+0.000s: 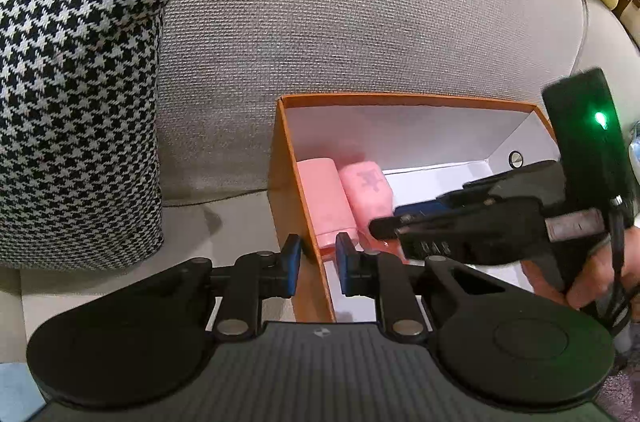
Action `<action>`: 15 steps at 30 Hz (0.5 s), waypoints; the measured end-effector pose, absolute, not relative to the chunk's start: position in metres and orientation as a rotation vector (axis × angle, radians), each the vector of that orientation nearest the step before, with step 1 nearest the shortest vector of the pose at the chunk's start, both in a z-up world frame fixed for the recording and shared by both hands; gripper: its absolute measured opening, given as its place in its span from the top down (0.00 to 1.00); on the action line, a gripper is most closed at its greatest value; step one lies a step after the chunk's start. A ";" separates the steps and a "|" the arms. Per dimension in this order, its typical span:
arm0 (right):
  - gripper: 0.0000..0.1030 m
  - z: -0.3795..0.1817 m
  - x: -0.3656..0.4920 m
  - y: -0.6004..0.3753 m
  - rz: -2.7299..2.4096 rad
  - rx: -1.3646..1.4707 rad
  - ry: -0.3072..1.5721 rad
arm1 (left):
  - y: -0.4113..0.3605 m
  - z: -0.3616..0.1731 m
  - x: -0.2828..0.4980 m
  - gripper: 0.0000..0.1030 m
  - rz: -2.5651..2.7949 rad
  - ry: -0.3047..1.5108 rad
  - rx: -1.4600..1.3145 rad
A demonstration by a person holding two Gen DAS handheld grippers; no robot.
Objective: Organize rigid objects
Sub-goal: 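Open both grippers to set the cup and bottle inside the box, then withdraw both tools from the box back toward the pile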
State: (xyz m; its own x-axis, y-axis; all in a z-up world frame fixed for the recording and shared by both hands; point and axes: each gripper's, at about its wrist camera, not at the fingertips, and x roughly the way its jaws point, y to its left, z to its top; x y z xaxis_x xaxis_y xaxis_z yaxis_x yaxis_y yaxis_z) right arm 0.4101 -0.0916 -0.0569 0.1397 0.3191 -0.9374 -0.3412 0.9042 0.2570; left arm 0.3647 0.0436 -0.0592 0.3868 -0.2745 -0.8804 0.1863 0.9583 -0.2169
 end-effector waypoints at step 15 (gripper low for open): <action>0.74 -0.033 0.394 -0.101 0.457 -0.013 1.283 | 0.041 -0.040 0.362 0.80 -0.282 1.106 -0.070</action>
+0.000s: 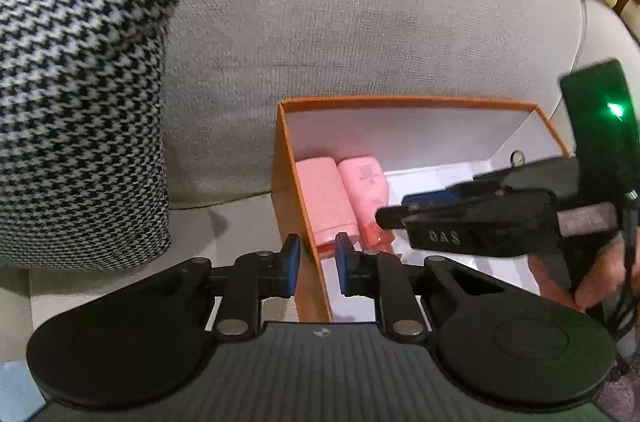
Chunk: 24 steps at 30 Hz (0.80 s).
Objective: Organize rigid objects
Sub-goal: 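Withdraw both tools from the box back toward the pile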
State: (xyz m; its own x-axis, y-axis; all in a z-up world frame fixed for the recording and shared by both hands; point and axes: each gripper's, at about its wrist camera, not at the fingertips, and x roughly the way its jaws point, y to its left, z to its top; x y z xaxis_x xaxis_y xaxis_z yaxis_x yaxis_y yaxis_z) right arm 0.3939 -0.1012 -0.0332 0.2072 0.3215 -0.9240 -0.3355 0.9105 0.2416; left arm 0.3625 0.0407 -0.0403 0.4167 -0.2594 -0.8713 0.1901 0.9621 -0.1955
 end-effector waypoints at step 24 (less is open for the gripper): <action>0.67 0.013 0.136 -0.159 0.501 0.096 1.157 | 0.074 -0.057 0.132 0.79 -0.193 1.247 -0.317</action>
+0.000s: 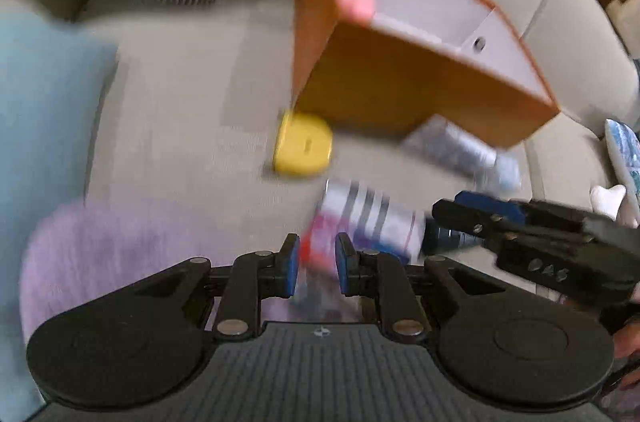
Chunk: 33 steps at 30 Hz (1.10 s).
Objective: Organize rigid objects
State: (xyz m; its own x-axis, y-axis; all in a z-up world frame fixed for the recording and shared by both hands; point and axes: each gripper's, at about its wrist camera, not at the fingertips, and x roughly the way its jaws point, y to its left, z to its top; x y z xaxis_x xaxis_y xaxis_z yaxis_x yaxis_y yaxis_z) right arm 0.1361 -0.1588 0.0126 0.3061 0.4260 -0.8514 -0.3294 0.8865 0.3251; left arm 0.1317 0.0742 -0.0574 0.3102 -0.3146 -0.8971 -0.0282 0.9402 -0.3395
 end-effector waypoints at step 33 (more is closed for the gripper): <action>0.62 -0.027 0.095 -0.159 0.508 0.033 1.229 | 0.039 -0.110 0.125 0.59 -0.022 1.338 -0.399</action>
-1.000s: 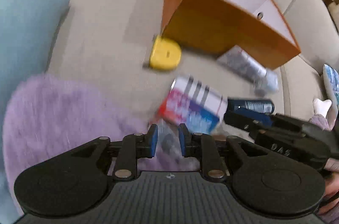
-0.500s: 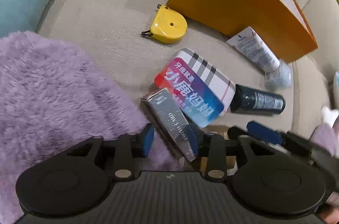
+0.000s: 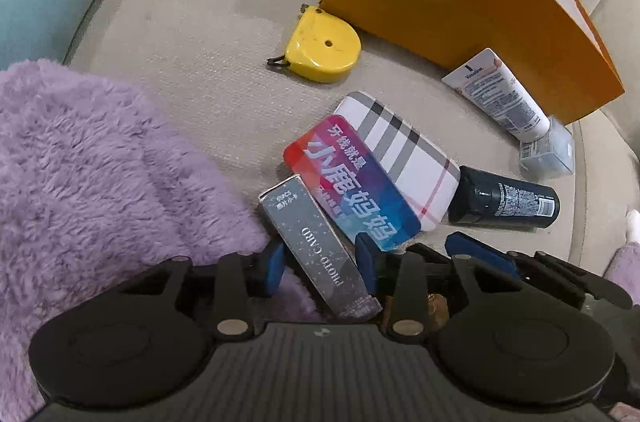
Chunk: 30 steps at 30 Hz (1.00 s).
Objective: Organize rigid objects
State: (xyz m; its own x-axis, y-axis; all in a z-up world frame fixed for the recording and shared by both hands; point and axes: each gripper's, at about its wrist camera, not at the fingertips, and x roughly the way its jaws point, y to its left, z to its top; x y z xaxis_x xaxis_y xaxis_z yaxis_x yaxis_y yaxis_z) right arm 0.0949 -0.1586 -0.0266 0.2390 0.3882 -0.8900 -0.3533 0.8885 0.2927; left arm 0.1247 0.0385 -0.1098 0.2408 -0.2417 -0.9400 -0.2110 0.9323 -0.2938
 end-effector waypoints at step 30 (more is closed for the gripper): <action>0.43 -0.060 0.181 -0.114 0.823 -0.237 1.282 | 0.072 -0.107 0.148 0.74 -0.045 1.271 -0.462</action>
